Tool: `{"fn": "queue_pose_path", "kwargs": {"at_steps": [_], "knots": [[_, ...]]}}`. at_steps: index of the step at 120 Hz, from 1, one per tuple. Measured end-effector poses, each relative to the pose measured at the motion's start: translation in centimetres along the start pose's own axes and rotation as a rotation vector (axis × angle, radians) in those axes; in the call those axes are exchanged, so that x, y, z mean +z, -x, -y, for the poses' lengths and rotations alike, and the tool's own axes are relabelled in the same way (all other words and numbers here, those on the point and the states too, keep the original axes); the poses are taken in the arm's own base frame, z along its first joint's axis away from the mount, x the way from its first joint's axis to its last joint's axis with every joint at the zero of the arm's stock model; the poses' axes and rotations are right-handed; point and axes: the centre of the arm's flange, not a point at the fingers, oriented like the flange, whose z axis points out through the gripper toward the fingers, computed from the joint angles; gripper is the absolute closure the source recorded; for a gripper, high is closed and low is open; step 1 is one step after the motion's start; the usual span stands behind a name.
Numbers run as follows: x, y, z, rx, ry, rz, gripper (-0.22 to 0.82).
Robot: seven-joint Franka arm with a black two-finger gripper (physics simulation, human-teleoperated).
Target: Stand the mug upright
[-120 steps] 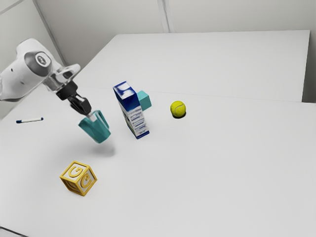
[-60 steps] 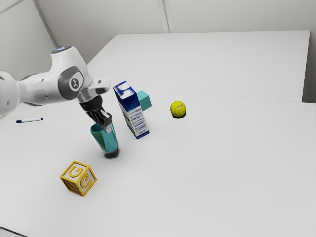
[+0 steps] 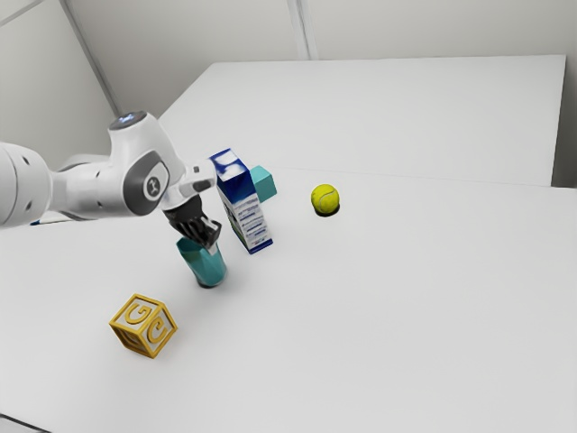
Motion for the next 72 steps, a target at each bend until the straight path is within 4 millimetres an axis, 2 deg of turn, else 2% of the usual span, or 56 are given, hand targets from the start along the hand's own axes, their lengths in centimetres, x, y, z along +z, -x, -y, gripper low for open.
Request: {"fn": "queue_pose_path", "kwargs": {"at_steps": [21, 39, 48, 72], "knots": [[-0.6, 0.1, 0.2, -0.040, -0.004, -0.020, 0.37], [-2.9, -0.1, -0.2, -0.053, -0.015, -0.062, 0.18], [-5.4, -0.7, -0.6, -0.053, -0.021, -0.091, 0.13], [-14.2, -4.2, -3.3, -0.010, -0.008, -0.122, 0.05]]}}
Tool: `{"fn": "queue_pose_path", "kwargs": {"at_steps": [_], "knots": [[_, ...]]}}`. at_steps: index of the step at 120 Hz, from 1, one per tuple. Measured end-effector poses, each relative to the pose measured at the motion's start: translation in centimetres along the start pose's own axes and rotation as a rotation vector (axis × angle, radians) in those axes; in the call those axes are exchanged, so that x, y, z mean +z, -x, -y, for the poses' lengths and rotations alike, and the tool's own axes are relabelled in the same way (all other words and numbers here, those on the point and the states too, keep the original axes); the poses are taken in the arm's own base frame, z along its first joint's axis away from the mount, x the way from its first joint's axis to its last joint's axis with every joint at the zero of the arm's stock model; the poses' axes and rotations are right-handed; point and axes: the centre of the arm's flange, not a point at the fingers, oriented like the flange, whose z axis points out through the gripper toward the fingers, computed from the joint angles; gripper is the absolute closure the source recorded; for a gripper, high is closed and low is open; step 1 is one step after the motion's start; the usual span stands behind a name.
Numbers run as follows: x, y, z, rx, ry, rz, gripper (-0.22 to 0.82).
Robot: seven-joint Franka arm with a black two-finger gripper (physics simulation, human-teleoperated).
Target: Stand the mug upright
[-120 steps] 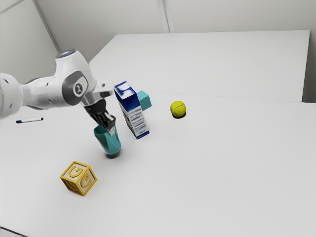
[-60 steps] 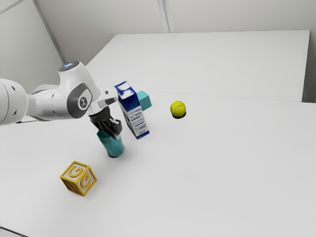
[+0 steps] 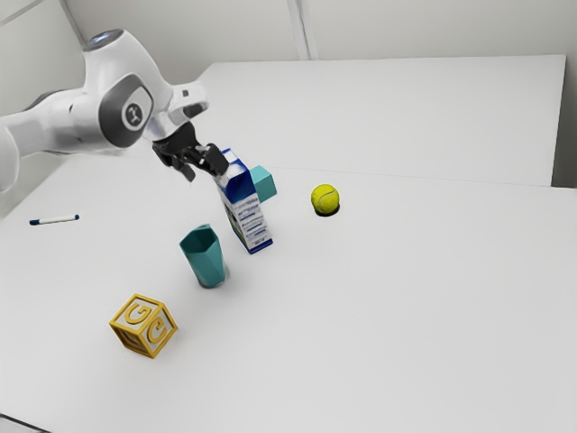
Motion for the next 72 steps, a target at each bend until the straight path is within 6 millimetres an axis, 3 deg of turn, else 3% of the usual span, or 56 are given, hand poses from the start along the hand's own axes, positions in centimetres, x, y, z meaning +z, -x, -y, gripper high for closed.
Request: {"fn": "queue_pose_path", "kwargs": {"at_steps": [18, 29, 46, 72], "knots": [[-4.7, -3.0, -1.4, 0.027, 0.019, 0.010, 0.02], [-6.4, -4.7, -1.7, 0.043, 0.020, 0.027, 0.02], [-9.6, -6.2, 0.0, 0.023, 0.004, 0.034, 0.01], [-9.8, -5.8, -0.2, 0.022, -0.004, 0.098, 0.00]]}}
